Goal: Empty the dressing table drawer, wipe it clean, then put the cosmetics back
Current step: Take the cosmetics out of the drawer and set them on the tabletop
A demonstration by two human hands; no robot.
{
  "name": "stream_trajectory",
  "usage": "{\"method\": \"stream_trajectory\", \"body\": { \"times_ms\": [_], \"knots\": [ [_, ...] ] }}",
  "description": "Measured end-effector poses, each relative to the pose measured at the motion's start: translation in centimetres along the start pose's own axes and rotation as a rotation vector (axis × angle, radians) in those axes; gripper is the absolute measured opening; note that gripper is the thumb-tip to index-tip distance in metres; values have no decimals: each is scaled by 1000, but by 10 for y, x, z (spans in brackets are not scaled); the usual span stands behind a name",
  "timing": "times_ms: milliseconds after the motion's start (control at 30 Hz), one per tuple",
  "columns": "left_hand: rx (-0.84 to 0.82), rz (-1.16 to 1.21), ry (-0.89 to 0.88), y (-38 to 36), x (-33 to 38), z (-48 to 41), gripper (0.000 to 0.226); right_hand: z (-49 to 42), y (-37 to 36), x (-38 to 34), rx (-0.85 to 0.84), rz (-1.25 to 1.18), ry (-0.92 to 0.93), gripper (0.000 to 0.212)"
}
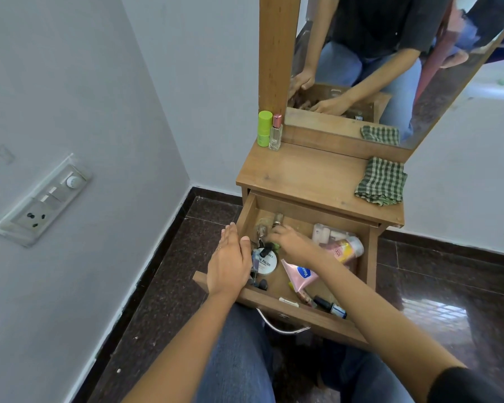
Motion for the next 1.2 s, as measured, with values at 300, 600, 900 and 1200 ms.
{"method": "stream_trajectory", "body": {
  "times_ms": [300,600,900,1200],
  "knots": [
    [-42,-308,-213,7,-1,-11,74,3,1,4,50,174,-11,31],
    [-35,-89,-31,19,-17,-9,50,7,86,3,657,-652,-27,13],
    [-66,-78,-62,16,-17,-10,51,-61,149,60,824,-645,-302,18],
    [-71,-53,-57,16,-18,-11,52,-67,143,64,920,-677,-287,21]
  ]
}}
Point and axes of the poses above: each hand's wrist, its own z-axis away from the middle knuckle, its own y-axis out of the back of the hand, x = y × z, the point moved 7 cm from there along -z, towards the middle knuckle, and after that the axes turned 7 degrees about -z, right-handed, at the moved point
